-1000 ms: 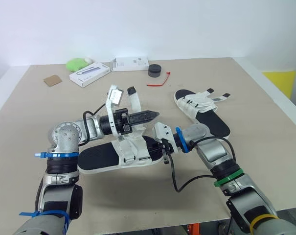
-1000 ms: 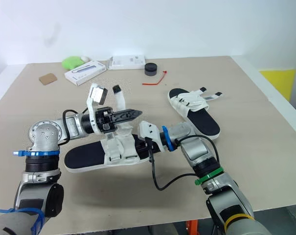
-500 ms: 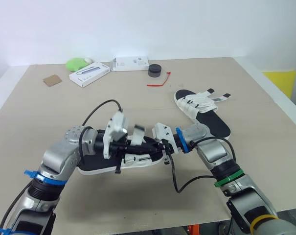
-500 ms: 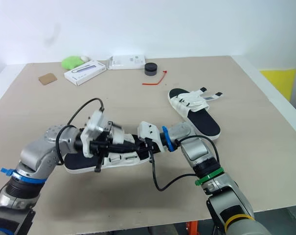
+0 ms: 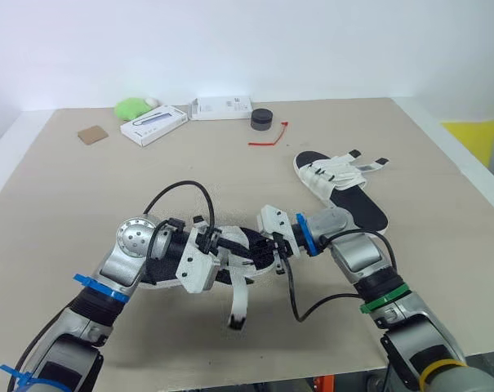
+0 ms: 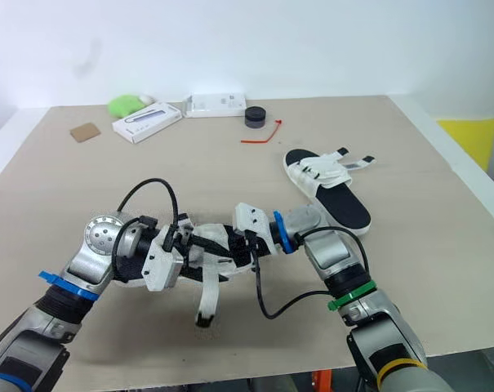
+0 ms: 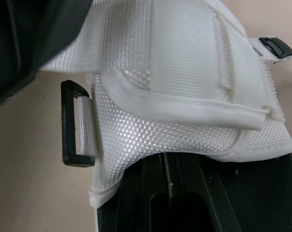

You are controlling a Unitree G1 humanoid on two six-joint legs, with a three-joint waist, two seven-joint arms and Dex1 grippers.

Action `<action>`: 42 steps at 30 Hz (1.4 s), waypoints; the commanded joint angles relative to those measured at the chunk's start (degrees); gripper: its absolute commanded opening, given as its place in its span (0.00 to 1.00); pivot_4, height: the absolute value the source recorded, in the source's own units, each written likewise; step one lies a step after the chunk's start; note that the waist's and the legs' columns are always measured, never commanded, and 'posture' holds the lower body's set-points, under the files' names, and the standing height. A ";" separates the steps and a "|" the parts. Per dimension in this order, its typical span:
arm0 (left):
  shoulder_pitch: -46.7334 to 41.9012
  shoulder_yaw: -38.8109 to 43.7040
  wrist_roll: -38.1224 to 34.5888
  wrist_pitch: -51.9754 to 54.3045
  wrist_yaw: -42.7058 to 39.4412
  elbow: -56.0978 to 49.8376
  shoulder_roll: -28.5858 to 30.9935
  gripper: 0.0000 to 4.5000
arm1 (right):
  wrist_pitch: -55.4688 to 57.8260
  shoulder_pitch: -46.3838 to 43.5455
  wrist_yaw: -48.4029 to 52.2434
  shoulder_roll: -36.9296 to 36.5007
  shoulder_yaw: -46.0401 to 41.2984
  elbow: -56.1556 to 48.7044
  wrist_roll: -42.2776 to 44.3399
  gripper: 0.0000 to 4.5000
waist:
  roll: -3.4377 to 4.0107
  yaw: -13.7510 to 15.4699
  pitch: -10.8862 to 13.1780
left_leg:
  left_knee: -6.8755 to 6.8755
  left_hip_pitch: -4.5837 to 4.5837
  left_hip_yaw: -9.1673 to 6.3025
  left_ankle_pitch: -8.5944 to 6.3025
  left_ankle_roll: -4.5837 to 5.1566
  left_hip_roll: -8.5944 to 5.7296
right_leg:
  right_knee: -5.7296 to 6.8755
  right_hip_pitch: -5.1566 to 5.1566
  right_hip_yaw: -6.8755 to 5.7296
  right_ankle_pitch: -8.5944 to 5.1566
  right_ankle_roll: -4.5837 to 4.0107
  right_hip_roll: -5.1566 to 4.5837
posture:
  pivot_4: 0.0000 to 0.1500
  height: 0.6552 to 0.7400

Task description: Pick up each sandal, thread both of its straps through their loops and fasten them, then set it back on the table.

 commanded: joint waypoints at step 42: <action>7.45 12.92 -62.42 112.32 44.86 -19.76 7.26 0.97 | 5.89 6.24 -0.26 0.39 5.50 -1.72 -2.36 0.00 | -0.04 -0.44 -0.08 | -0.01 0.02 -0.06 -0.54 0.50 0.22 | 0.03 -0.01 -0.10 -0.42 -0.22 0.21 | 1.00 1.00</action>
